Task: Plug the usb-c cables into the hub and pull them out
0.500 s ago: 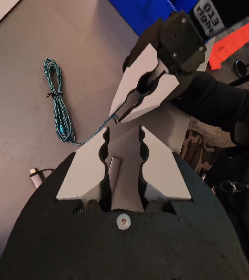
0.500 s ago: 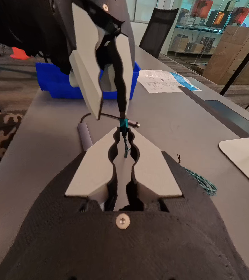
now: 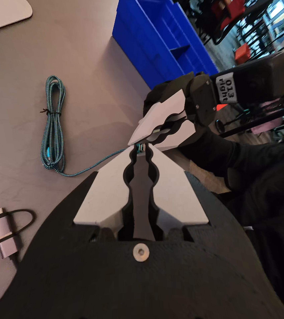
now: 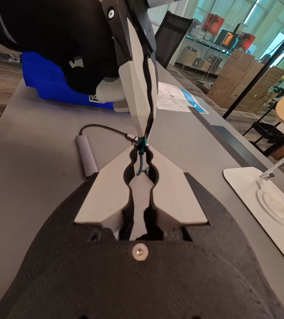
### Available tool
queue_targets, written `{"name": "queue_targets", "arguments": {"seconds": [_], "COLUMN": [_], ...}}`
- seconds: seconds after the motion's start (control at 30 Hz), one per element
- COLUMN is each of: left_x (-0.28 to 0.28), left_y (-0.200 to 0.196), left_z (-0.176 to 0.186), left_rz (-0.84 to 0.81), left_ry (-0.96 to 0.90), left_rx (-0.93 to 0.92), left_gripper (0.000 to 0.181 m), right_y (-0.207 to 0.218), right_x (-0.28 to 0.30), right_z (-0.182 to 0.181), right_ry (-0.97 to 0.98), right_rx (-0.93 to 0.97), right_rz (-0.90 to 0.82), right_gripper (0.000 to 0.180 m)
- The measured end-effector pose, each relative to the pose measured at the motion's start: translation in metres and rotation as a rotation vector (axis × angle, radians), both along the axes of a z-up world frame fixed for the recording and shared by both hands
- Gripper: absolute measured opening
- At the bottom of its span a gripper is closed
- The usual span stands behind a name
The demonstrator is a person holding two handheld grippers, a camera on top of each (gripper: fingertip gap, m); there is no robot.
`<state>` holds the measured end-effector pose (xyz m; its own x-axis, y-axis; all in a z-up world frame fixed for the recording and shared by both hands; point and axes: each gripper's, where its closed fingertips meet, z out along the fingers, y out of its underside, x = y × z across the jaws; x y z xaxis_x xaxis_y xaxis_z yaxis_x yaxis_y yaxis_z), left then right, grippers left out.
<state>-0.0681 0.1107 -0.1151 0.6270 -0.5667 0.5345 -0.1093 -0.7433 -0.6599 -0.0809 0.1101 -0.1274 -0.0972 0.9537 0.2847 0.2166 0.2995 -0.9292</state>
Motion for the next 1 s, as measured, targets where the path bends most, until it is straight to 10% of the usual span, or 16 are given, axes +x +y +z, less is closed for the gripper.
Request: {"name": "queue_targets", "arguments": {"seconds": [0.3,0.7,1.0], "left_x": [-0.002,0.002,-0.005], "left_y": [-0.004,-0.007,0.000], "left_z": [0.017,0.007,0.049], "left_rz": [0.038,-0.056,0.047], "left_ry": [-0.269,0.054,-0.252], "left_rx": [0.019,0.120,0.128], "left_gripper": [0.006,0.006,0.003], "right_y": [-0.006,-0.009,0.001], "right_x": [0.004,0.002,0.000], "right_z": [0.019,0.017,0.014], "right_ry": [0.098,0.087,0.094], "right_rx": [-0.060,-0.051,-0.025], "right_rz": [0.035,0.041,-0.002], "right_gripper": [0.006,0.006,0.032]}}
